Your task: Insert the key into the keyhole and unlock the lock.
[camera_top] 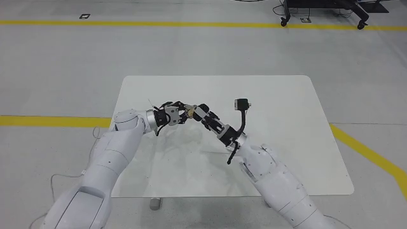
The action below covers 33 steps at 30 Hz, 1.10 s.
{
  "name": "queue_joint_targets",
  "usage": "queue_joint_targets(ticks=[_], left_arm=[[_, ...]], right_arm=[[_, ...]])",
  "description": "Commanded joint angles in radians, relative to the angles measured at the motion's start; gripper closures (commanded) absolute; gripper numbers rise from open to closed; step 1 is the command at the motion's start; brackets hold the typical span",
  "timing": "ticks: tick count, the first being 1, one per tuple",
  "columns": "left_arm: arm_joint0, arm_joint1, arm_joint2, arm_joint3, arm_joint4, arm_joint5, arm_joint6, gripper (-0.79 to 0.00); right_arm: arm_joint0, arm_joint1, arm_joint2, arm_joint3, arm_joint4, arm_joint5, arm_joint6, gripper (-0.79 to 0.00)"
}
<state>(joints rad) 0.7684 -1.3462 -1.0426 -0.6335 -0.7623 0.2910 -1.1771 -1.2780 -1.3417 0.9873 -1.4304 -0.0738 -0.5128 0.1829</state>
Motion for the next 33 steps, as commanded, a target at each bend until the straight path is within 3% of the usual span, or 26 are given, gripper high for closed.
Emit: queue_joint_targets(ticks=[1,8,13,17,19,22,24,25,27,33], left_arm=[[-0.001,-0.001,0.0,0.002,0.0,-0.009,0.0,0.0],[-0.004,-0.002,0.001,0.006,0.005,-0.015,0.0,0.0],[-0.005,-0.002,-0.002,0.005,0.004,-0.03,0.002,0.0],[-0.008,0.003,-0.016,-0.007,0.024,-0.117,0.04,0.0],[-0.007,0.008,-0.028,-0.024,0.045,-0.188,0.069,0.0],[0.01,0.013,-0.044,-0.048,0.048,-0.243,0.082,0.0],[0.019,0.016,-0.046,-0.058,0.051,-0.23,0.081,0.0],[0.021,0.017,-0.046,-0.063,0.054,-0.221,0.082,0.0],[0.026,0.018,-0.047,-0.074,0.057,-0.215,0.086,0.0],[0.034,0.023,-0.049,-0.1,0.096,-0.228,0.112,0.0]], right_arm=[[0.004,-0.002,-0.005,0.002,-0.009,0.039,-0.002,0.0],[0.026,-0.012,-0.024,0.029,-0.071,0.139,-0.032,0.0],[0.027,-0.015,-0.02,0.023,-0.074,0.135,-0.043,0.0],[0.009,-0.01,0.009,-0.007,-0.072,0.109,-0.041,0.0],[-0.001,-0.003,0.027,-0.027,-0.099,0.107,-0.022,-0.219],[-0.015,0.009,0.062,-0.059,-0.215,0.14,-0.02,-0.376],[-0.031,0.017,0.071,-0.093,-0.34,0.167,-0.036,-0.727],[-0.039,0.02,0.073,-0.11,-0.396,0.178,-0.038,-0.785],[-0.051,0.024,0.076,-0.134,-0.47,0.195,-0.04,-0.785],[-0.051,0.024,0.076,-0.134,-0.47,0.195,-0.04,-0.785]])
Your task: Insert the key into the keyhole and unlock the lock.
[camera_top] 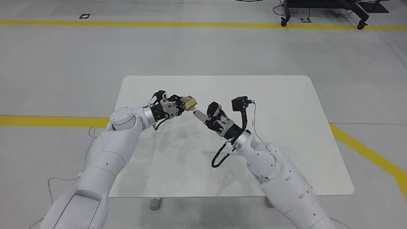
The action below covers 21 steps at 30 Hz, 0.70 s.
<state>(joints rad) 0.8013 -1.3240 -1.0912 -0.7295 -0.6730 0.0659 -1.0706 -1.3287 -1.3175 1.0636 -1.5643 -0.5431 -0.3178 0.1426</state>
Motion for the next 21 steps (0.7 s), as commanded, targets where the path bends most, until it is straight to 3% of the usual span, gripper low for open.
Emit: queue_joint_targets(ticks=[1,10,21], left_arm=[[0.004,0.002,-0.001,-0.008,0.01,-0.003,0.008,0.0],[0.015,0.006,0.002,-0.047,0.056,-0.023,0.033,0.0],[0.032,0.01,-0.014,-0.075,0.042,-0.034,0.025,0.0]], right_arm=[[0.0,0.0,0.0,0.0,0.0,0.0,0.0,-0.785],[0.0,0.0,0.0,0.0,0.0,0.0,0.0,-0.785],[0.029,-0.018,-0.035,0.043,0.194,0.053,0.081,-0.785]])
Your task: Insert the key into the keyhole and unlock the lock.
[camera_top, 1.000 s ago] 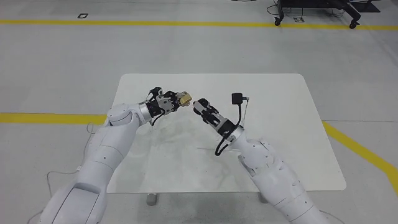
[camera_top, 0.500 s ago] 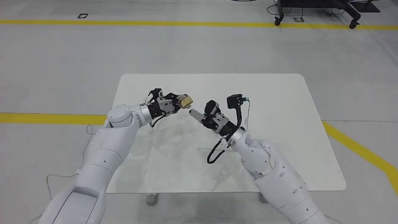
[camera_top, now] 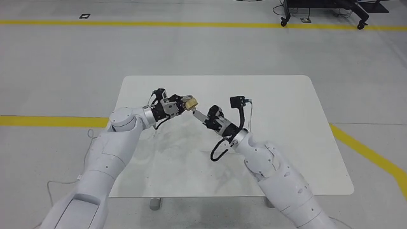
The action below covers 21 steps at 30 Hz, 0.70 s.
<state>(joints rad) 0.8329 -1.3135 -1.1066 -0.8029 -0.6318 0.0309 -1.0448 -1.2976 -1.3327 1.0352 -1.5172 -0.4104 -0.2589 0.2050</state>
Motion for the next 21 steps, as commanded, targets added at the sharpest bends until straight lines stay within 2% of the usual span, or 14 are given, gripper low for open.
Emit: queue_joint_targets(ticks=[1,6,8,9,10,12,17,18,19,21], left_arm=[[0.001,0.0,0.002,-0.003,0.001,0.0,-0.001,0.0],[0.001,-0.001,0.002,-0.006,-0.001,-0.005,-0.002,0.0],[0.001,-0.001,0.001,-0.006,0.0,-0.008,-0.002,0.0],[0.0,-0.001,0.0,-0.006,-0.001,-0.01,-0.001,0.0],[0.001,0.0,-0.002,-0.007,0.0,-0.014,-0.001,0.0],[0.002,0.0,-0.004,-0.008,0.001,-0.024,0.001,0.0],[0.005,0.002,-0.009,-0.011,0.0,-0.027,0.0,0.0],[0.005,0.002,-0.009,-0.011,-0.001,-0.025,-0.001,0.0],[0.005,0.002,-0.009,-0.011,0.001,-0.023,0.001,0.0],[0.004,0.002,-0.009,-0.011,0.005,-0.022,0.001,0.0]], right_arm=[[0.001,-0.004,-0.006,-0.004,0.092,-0.001,0.035,-0.785],[0.0,-0.009,0.001,-0.007,0.157,0.07,0.039,-0.785],[0.005,-0.012,-0.002,-0.003,0.182,0.103,0.042,-0.668],[0.006,-0.014,-0.004,0.001,0.2,0.121,0.048,-0.456],[0.011,-0.016,-0.005,0.003,0.212,0.136,0.053,-0.388],[0.017,-0.019,-0.011,0.007,0.232,0.161,0.066,-0.372],[0.016,-0.024,-0.013,-0.003,0.289,0.155,0.065,-0.397],[0.015,-0.025,-0.011,-0.005,0.294,0.148,0.062,-0.523],[0.014,-0.024,-0.007,-0.006,0.293,0.142,0.059,-0.785],[0.014,-0.024,-0.006,-0.006,0.292,0.141,0.058,-0.785]])
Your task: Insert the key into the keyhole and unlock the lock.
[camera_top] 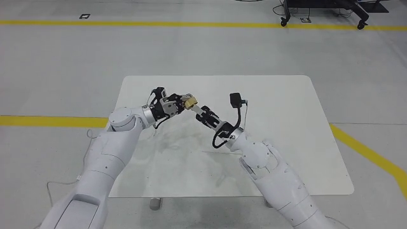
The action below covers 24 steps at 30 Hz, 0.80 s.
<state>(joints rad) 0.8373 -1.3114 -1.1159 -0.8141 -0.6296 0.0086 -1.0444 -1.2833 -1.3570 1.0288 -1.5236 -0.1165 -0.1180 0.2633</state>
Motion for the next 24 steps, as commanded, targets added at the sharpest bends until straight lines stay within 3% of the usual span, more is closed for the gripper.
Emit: queue_joint_targets(ticks=[1,11,13,16,18,21,24], left_arm=[[0.001,0.0,0.001,-0.003,0.006,-0.002,0.001,0.0],[0.002,0.006,0.003,-0.016,0.061,-0.012,0.028,0.0],[0.002,0.007,0.002,-0.017,0.063,-0.01,0.029,0.0],[0.004,0.008,0.0,-0.019,0.062,-0.009,0.03,0.0],[0.005,0.008,0.0,-0.02,0.064,-0.007,0.03,0.0],[0.003,0.007,0.008,-0.021,0.071,0.006,0.03,0.0],[0.0,0.005,0.016,-0.021,0.078,0.011,0.03,0.0]], right_arm=[[0.0,0.0,0.0,0.0,-0.001,0.0,0.0,-0.785],[0.002,0.001,-0.001,-0.004,-0.027,-0.004,-0.002,-0.785],[0.015,0.009,-0.01,-0.031,-0.215,-0.05,-0.027,-0.785],[0.012,0.03,-0.054,-0.109,-0.793,0.012,-0.132,-0.785],[-0.016,0.04,-0.082,-0.164,-1.015,0.024,-0.171,-0.785],[-0.028,0.059,-0.12,-0.195,-1.462,0.086,-0.134,-0.785],[-0.027,0.07,-0.159,-0.201,-1.771,0.087,-0.085,-0.785]])
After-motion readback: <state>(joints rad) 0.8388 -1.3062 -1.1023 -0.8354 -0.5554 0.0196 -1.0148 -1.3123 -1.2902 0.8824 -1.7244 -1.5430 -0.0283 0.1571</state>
